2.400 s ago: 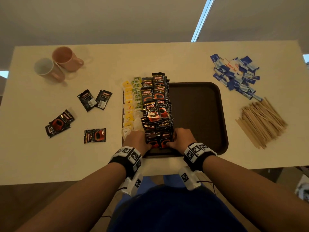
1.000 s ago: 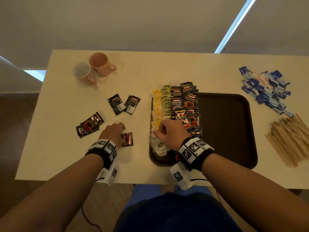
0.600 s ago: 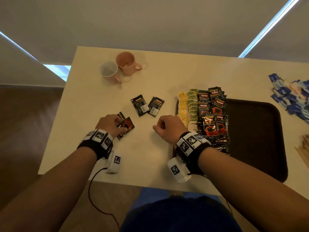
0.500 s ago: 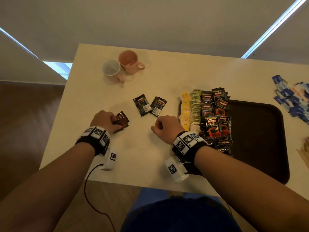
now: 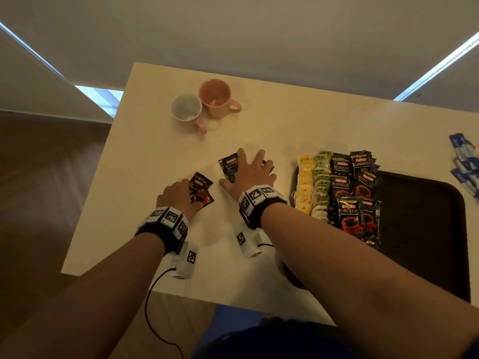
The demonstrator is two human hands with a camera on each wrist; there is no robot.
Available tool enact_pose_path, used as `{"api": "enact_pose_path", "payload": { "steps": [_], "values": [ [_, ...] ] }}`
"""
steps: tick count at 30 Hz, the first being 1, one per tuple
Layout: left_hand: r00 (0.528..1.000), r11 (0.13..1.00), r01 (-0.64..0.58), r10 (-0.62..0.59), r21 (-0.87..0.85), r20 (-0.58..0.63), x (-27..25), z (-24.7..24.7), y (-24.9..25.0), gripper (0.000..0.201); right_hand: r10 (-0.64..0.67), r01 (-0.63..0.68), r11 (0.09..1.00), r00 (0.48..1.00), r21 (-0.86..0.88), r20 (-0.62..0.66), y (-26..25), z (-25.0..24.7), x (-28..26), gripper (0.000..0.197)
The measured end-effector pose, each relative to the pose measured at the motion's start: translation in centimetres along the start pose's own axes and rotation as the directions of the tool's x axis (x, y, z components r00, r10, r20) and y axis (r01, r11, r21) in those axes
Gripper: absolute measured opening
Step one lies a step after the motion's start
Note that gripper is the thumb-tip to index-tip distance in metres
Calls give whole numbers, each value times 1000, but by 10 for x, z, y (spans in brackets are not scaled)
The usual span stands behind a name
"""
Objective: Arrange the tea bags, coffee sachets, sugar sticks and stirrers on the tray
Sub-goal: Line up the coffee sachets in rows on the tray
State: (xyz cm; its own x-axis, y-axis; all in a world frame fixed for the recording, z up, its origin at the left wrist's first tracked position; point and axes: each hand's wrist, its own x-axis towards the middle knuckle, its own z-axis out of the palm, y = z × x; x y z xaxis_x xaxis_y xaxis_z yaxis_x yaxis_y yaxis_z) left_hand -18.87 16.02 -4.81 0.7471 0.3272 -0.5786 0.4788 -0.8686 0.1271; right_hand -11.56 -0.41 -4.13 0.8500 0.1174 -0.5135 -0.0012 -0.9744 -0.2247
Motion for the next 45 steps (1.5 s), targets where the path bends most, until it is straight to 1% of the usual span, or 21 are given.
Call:
{"api": "enact_pose_path", "payload": {
  "steps": [3, 6, 9, 14, 15, 18, 19, 21, 24, 26, 29, 30, 31, 32, 33, 34, 35, 39, 41, 43, 45],
  "values": [
    [999, 997, -32, 33, -72, 13, 0, 5, 4, 41, 28, -22, 996, 997, -83, 70, -7, 8, 9, 91],
    [1000, 954, 12, -18, -300, -17, -7, 5, 4, 33, -17, 20, 995, 999, -95, 33, -11, 10, 11, 63],
    [998, 902, 9, -36, -432, -54, -13, 3, 6, 33, -79, 84, 988, 996, -128, 44, -11, 6, 9, 54],
    [988, 801, -135, 63, -583, -142, -25, -3, 13, 87, -95, 105, 979, 993, -173, 66, 1, 6, -2, 44],
    [981, 792, -182, 103, -583, -165, -27, -2, 14, 85, -91, 104, 980, 992, -168, 86, 5, 5, -5, 44],
    [958, 796, -282, 208, -535, -196, -29, 0, 20, 42, -132, 148, 980, 984, -133, 121, 20, -7, -16, 42],
    [955, 807, -291, 215, -514, -204, -29, 2, 23, 36, -168, 180, 979, 978, -98, 123, 26, -12, -19, 41],
    [953, 812, -291, 199, -507, -229, -33, 5, 30, 34, -237, 240, 971, 967, -23, 88, 38, -19, -26, 37],
    [945, 801, -307, 194, -514, -262, -39, 4, 43, 27, -296, 297, 954, 954, -26, 54, 50, -23, -34, 28],
    [952, 827, -279, 172, -487, -253, -43, 6, 47, 25, -264, 264, 964, 963, 4, 55, 55, -23, -37, 23],
    [959, 858, -243, 144, -453, -242, -50, 10, 48, 16, -141, 146, 962, 989, 233, -37, 62, -33, -44, 16],
    [960, 859, -246, 152, -449, -235, -54, 12, 48, 15, -104, 115, 926, 993, 360, -51, 66, -36, -46, 17],
    [960, 854, -255, 165, -454, -228, -57, 13, 49, 15, -74, 82, 844, 997, 530, -36, 71, -39, -50, 21],
    [958, 845, -267, 178, -464, -226, -61, 13, 51, 14, -48, 16, 701, 999, 713, 24, 75, -43, -56, 24],
    [955, 834, -281, 194, -474, -224, -65, 13, 54, 14, -28, -75, 511, 994, 857, 104, 80, -46, -63, 27],
    [951, 822, -299, 214, -485, -222, -69, 11, 59, 13, -10, -148, 358, 987, 922, 162, 85, -49, -69, 27],
    [946, 809, -320, 238, -494, -222, -73, 9, 66, 13, 3, -186, 291, 981, 939, 193, 91, -52, -75, 28],
    [919, 719, -391, 333, -574, -208, -83, -4, 99, 8, -46, -170, 193, 982, 966, 182, 112, -57, -94, 25],
    [918, 669, -387, 345, -634, -197, -86, -9, 116, 6, -123, -89, 236, 985, 968, 121, 124, -60, -101, 17],
    [906, 637, -409, 372, -653, -203, -86, -13, 130, 7, -186, 62, 430, 982, 901, 22, 141, -67, -105, 11],
    [868, 640, -474, 456, -605, -199, -89, -14, 144, 11, -223, 168, 633, 974, 756, -29, 162, -80, -109, 16]
  ]
}}
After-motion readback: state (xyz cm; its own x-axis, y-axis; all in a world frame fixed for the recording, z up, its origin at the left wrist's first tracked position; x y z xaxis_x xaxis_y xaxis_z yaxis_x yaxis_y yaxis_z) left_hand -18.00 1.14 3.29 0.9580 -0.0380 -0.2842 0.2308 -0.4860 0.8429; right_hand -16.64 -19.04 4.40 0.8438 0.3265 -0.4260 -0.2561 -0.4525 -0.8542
